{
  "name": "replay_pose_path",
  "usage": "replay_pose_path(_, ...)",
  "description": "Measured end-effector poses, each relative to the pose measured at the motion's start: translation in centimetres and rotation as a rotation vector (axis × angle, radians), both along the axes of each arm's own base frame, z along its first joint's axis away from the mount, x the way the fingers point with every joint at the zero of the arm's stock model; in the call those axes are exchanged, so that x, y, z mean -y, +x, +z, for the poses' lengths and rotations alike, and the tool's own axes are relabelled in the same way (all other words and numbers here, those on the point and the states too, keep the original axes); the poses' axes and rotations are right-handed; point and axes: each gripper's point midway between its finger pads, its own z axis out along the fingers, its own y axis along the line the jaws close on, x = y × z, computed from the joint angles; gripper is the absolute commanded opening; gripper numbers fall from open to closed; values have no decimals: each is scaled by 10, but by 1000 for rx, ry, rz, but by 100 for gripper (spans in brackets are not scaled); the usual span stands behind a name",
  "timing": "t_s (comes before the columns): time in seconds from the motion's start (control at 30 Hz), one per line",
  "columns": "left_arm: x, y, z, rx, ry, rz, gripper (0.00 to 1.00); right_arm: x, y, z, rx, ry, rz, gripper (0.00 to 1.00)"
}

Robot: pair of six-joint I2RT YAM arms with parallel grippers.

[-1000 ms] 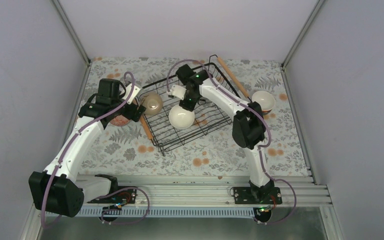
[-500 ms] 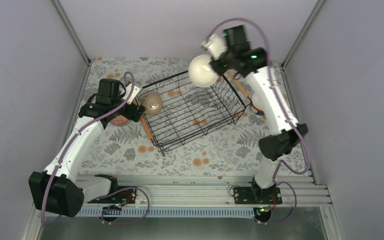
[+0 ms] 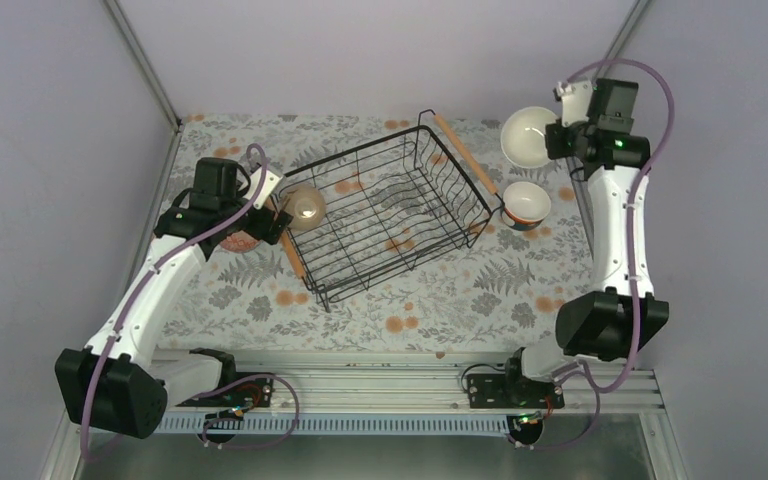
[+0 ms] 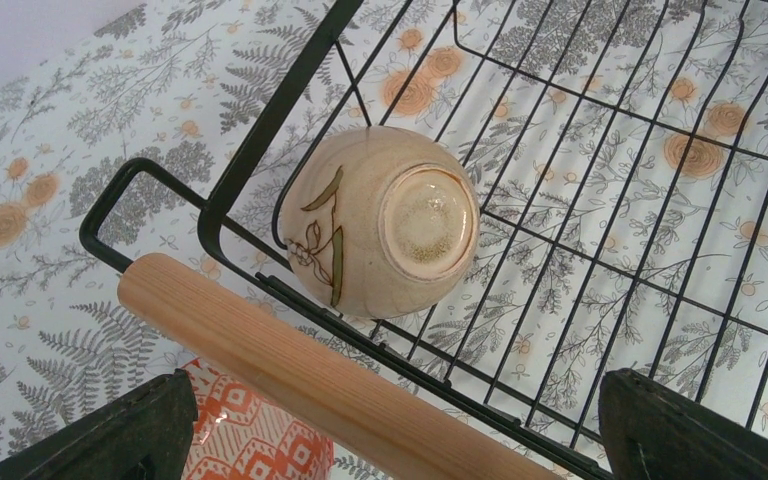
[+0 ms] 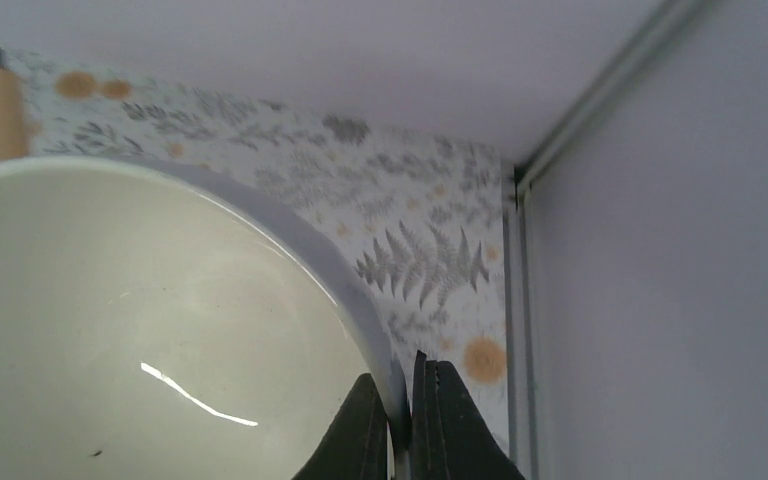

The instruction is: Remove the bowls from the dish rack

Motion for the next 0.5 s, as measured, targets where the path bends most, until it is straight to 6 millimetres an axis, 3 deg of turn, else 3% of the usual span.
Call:
replay_pose_path(0.27, 1, -2, 5, 14, -8, -5, 100, 55, -11, -90, -131, 127, -113, 4)
replay_pose_path(0.5, 2, -3, 7, 19, -14, -11, 100, 69, -9, -120, -140, 185, -124, 4)
